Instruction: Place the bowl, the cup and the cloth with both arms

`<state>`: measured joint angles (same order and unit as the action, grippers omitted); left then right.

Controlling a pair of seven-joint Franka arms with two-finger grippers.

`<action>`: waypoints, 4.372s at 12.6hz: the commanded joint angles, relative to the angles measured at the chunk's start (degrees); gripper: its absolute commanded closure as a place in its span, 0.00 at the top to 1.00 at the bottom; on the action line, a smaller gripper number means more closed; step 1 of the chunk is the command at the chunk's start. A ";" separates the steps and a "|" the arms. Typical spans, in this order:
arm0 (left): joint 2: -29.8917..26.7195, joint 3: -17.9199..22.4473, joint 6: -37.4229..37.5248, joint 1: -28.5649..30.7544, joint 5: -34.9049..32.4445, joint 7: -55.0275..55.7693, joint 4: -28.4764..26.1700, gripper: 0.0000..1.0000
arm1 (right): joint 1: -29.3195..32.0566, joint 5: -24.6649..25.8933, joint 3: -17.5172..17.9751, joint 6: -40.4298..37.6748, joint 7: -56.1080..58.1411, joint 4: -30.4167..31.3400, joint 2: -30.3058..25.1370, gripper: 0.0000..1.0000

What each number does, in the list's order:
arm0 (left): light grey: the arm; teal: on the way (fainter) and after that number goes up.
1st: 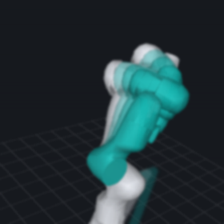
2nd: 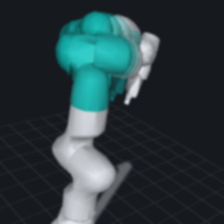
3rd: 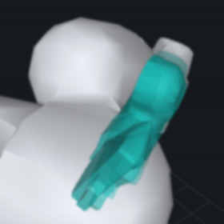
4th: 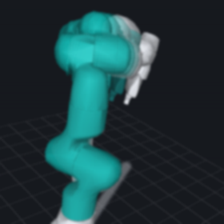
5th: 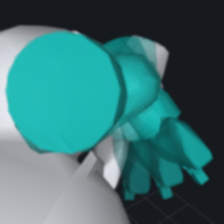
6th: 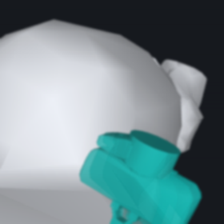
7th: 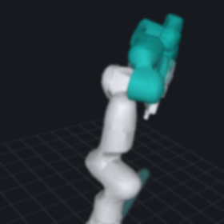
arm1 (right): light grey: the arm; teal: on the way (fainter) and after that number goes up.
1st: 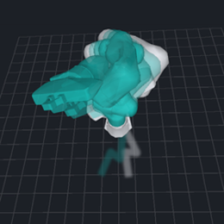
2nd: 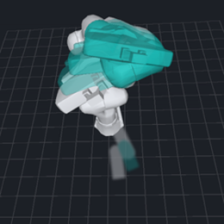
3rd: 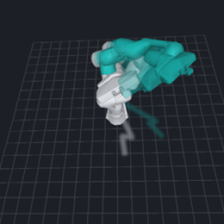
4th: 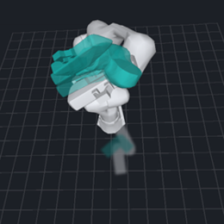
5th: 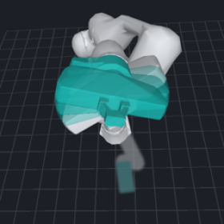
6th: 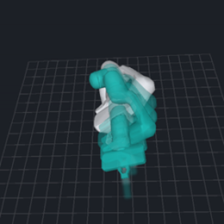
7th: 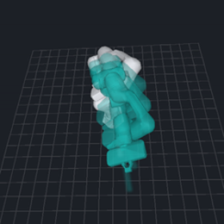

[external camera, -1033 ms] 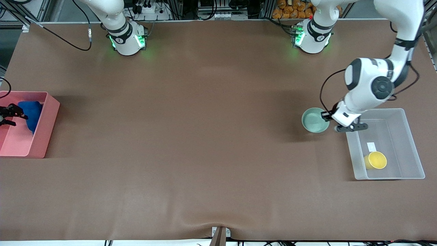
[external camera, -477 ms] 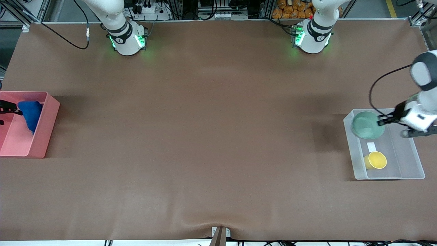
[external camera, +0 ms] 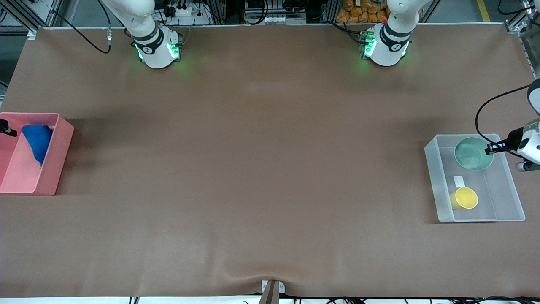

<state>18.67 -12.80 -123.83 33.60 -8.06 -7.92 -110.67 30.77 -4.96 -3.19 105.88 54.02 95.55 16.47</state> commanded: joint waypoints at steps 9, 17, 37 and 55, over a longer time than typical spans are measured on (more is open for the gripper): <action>9.01 -0.65 -10.46 3.58 -4.07 -2.27 -0.95 0.00 | -19.50 6.72 0.37 -19.47 -40.98 1.13 -17.77 1.00; 7.96 -1.44 -10.11 3.14 -4.07 -5.53 -0.17 0.54 | -24.97 5.57 5.64 -23.53 -57.54 -2.12 -21.30 1.00; -2.58 -16.39 2.10 -2.10 -3.72 7.01 8.97 1.00 | -23.12 3.64 5.56 -20.72 -53.41 -3.61 -20.86 1.00; -17.79 11.65 24.96 -37.90 5.68 17.15 13.19 1.00 | -23.03 3.38 5.56 -21.42 -53.49 -3.35 -20.95 1.00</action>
<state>1.64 -1.85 -99.41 -3.50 -3.36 9.51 -96.66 6.71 -0.93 1.84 84.88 0.58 92.20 -4.21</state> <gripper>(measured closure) 0.000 0.000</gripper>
